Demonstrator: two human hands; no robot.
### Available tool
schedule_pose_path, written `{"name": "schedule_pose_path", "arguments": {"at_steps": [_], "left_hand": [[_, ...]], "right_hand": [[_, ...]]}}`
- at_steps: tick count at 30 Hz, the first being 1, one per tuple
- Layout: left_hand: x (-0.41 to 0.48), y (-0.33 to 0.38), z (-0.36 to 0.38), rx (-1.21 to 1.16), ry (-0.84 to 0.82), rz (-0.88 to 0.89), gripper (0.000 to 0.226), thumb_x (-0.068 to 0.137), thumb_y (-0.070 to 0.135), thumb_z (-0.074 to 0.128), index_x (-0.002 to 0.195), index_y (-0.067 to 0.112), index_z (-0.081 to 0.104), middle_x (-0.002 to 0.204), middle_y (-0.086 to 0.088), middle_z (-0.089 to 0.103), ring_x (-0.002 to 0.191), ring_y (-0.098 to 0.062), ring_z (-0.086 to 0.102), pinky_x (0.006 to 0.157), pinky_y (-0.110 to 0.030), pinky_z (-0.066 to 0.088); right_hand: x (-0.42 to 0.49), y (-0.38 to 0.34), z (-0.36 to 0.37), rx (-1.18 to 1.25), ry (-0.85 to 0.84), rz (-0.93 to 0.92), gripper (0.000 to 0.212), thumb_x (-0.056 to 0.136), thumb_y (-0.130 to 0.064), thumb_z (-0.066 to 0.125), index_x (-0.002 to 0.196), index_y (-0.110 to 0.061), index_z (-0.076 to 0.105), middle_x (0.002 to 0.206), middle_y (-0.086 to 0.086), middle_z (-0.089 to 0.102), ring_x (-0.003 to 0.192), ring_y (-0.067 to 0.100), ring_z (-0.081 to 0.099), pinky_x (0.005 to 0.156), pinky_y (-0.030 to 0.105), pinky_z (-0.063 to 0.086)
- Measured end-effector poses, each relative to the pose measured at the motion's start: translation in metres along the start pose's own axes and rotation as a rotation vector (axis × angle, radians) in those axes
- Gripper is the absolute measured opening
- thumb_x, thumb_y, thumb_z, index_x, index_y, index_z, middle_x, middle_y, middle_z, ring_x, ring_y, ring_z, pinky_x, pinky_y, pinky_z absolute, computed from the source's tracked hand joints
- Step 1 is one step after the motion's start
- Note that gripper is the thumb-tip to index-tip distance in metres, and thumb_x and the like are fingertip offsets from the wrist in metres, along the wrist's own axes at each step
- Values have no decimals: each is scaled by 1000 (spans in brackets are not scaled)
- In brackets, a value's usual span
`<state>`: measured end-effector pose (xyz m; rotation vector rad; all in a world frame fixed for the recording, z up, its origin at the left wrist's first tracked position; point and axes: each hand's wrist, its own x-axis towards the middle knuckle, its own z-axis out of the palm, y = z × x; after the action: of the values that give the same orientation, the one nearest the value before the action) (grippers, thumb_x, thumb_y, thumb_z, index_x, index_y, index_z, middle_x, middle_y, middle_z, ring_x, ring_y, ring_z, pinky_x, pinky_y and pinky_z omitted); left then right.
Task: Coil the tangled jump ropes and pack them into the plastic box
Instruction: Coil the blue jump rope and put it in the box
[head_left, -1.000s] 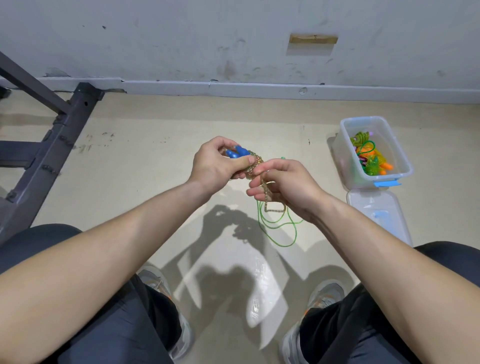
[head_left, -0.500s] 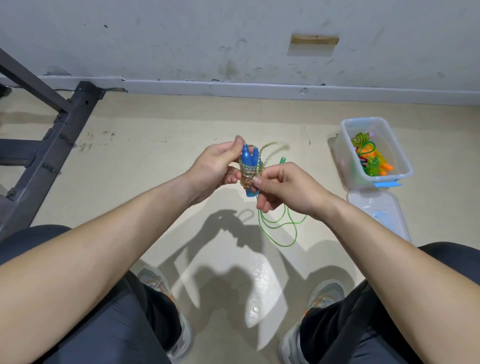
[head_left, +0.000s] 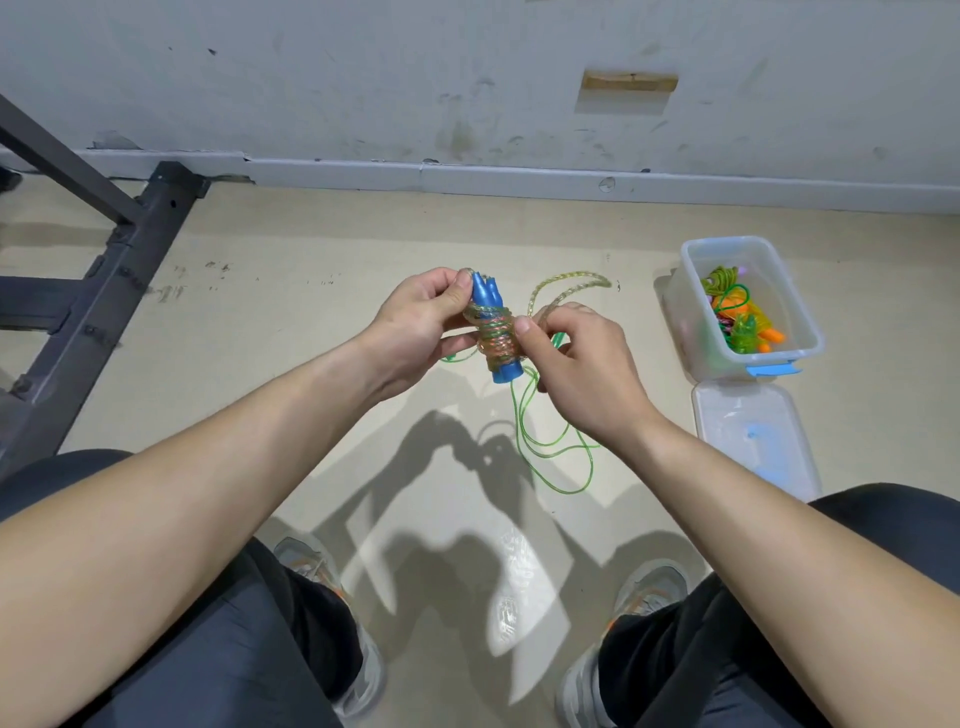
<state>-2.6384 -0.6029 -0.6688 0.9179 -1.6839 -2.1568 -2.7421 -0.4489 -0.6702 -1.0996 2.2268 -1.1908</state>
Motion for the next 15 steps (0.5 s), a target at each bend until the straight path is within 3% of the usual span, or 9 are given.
{"name": "schedule_pose_path", "arguments": {"at_steps": [4, 6, 9, 12, 15], "left_hand": [[1, -1, 2, -15, -27, -22, 25, 108, 27, 44, 93, 11, 57, 81, -5, 66, 84, -19, 69, 86, -36, 55], [-3, -5, 9, 22, -72, -32, 26, 108, 28, 43, 93, 11, 57, 77, -2, 63, 73, -13, 66, 78, -30, 56], [-6, -6, 14, 102, -96, -11, 28, 108, 30, 43, 92, 12, 57, 77, -1, 63, 66, -9, 61, 65, -22, 50], [-7, -3, 16, 109, -106, -5, 28, 108, 28, 44, 91, 12, 58, 78, -1, 64, 70, -10, 64, 76, -32, 49], [-12, -4, 21, 75, -149, -19, 22, 106, 27, 49, 93, 11, 57, 79, -1, 63, 72, -10, 64, 77, -33, 47]], "right_hand": [[-2, -8, -5, -62, 12, -57, 21, 101, -34, 56, 83, -27, 64, 75, -3, 68, 57, 12, 65, 69, 33, 50], [-1, -7, -5, -97, 5, -61, 12, 100, -29, 56, 99, -26, 68, 66, -7, 64, 62, 11, 63, 68, 30, 47], [0, -4, -2, -107, 7, -57, 14, 101, -24, 53, 96, -20, 65, 80, -13, 63, 71, 8, 57, 70, 29, 43], [-2, -4, 1, -1, 29, -27, 13, 102, -19, 49, 103, -22, 62, 86, -17, 59, 77, 2, 52, 73, 24, 38], [-6, -9, 5, 248, 74, 66, 22, 102, -13, 44, 107, -26, 60, 80, -19, 54, 73, -2, 49, 71, 20, 39]]}}
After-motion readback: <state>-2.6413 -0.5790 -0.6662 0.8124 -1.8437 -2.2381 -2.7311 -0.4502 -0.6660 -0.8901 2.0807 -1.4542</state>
